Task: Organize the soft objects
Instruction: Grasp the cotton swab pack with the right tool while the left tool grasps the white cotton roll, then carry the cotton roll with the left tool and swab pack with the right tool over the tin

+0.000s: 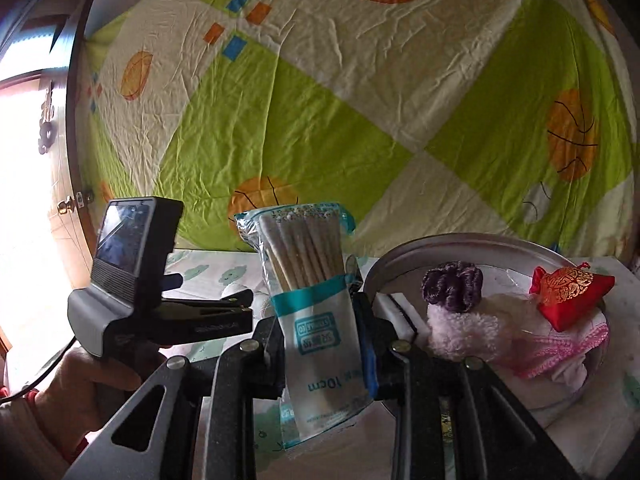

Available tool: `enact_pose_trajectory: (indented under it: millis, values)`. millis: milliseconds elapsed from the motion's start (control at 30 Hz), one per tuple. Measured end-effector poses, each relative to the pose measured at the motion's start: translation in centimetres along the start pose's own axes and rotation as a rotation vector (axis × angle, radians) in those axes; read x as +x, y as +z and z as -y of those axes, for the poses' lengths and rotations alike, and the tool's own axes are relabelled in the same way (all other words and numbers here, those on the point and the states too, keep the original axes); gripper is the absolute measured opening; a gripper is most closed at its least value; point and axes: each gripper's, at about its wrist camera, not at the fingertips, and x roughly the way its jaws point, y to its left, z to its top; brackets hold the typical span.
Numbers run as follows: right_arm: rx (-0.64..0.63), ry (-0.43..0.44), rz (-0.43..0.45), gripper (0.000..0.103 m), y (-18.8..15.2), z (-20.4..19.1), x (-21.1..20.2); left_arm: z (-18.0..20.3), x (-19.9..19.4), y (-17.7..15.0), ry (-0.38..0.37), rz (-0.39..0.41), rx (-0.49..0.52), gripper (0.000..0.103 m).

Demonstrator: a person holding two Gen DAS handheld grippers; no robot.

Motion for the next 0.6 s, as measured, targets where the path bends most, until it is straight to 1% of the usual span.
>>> enact_pose_trajectory:
  millis: [100, 133, 200, 233, 267, 300, 367, 433, 500, 533, 600]
  values:
    - [-0.009, 0.002, -0.008, 0.03, 0.1, 0.1, 0.4, 1.7, 2.4, 0.8, -0.02, -0.069, 0.047, 0.103]
    - [-0.011, 0.003, -0.01, 0.03, 0.0, 0.1, 0.5, 2.1, 3.1, 1.0, -0.016, -0.093, 0.061, 0.103]
    - [-0.003, 0.016, -0.015, 0.03, 0.0, 0.2, 0.6, 2.5, 4.5, 1.4, 0.018, -0.141, 0.074, 0.101]
    - [0.001, 0.017, -0.016, 0.03, 0.0, 0.3, 0.4, 2.4, 5.3, 1.3, 0.022, -0.174, 0.065, 0.092]
    - [0.004, 0.015, -0.014, 0.03, 0.0, 0.3, 0.4, 2.1, 6.0, 1.3, 0.012, -0.209, 0.05, 0.09]
    - [0.006, 0.014, -0.014, 0.03, 0.1, 0.3, 0.4, 1.6, 6.1, 1.2, -0.029, -0.217, 0.019, 0.08]
    - [0.016, 0.014, -0.02, 0.03, 0.2, 0.5, 0.5, 0.5, 6.3, 1.1, -0.076, -0.224, -0.04, 0.08]
    - [0.02, 0.011, -0.025, 0.03, 0.1, 0.5, 0.5, -0.1, 6.0, 1.0, -0.108, -0.21, -0.074, 0.08]
    - [0.016, -0.001, -0.02, 0.03, 0.1, 0.5, 0.5, -0.3, 5.4, 1.1, -0.111, -0.182, -0.089, 0.08]
    - [0.014, -0.006, -0.015, 0.03, 0.1, 0.5, 0.4, -0.5, 4.8, 1.1, -0.107, -0.155, -0.094, 0.08]
    - [0.01, -0.017, 0.005, 0.03, 0.2, 0.6, 0.2, -0.6, 3.4, 1.0, -0.064, -0.084, -0.101, 0.08]
